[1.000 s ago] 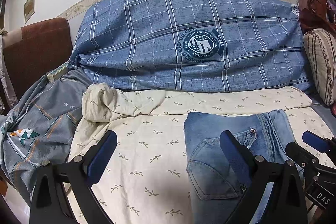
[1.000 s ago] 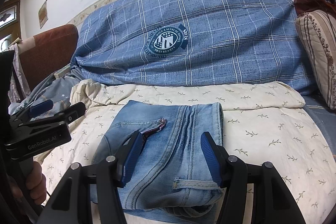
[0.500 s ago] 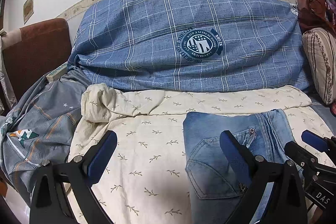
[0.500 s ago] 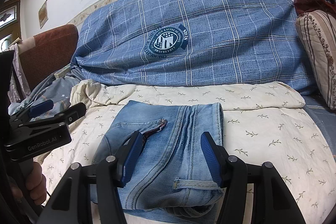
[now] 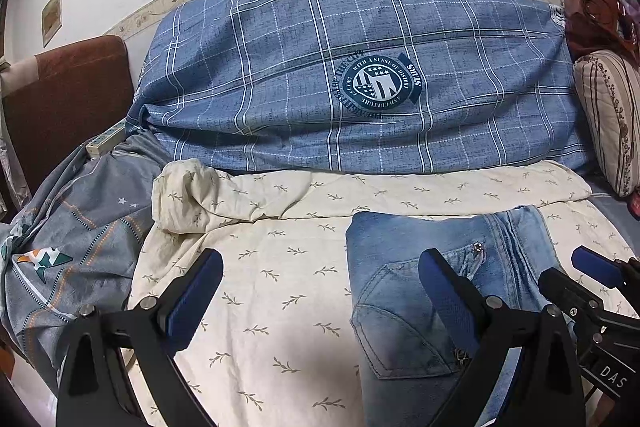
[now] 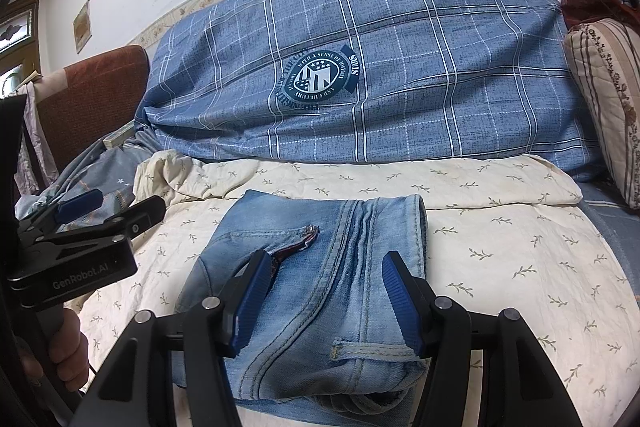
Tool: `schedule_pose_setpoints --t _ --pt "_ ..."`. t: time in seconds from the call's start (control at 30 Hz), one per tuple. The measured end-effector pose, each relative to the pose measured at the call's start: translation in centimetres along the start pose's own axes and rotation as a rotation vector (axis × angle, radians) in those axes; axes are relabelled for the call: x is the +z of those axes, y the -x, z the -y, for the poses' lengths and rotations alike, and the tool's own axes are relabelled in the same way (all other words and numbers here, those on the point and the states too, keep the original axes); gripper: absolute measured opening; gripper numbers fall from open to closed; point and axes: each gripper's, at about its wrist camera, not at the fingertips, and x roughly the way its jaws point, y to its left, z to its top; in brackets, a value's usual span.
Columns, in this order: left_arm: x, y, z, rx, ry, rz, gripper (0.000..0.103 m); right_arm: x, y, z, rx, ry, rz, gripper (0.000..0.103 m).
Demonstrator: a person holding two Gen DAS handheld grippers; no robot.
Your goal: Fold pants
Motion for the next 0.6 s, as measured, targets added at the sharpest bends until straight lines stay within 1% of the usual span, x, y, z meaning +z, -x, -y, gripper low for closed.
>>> schedule_pose_setpoints --t 0.6 --pt "-0.06 -0.12 -0.05 -0.006 -0.002 -0.006 0.098 -0.06 -0.17 -0.05 0.002 0.002 -0.004 0.061"
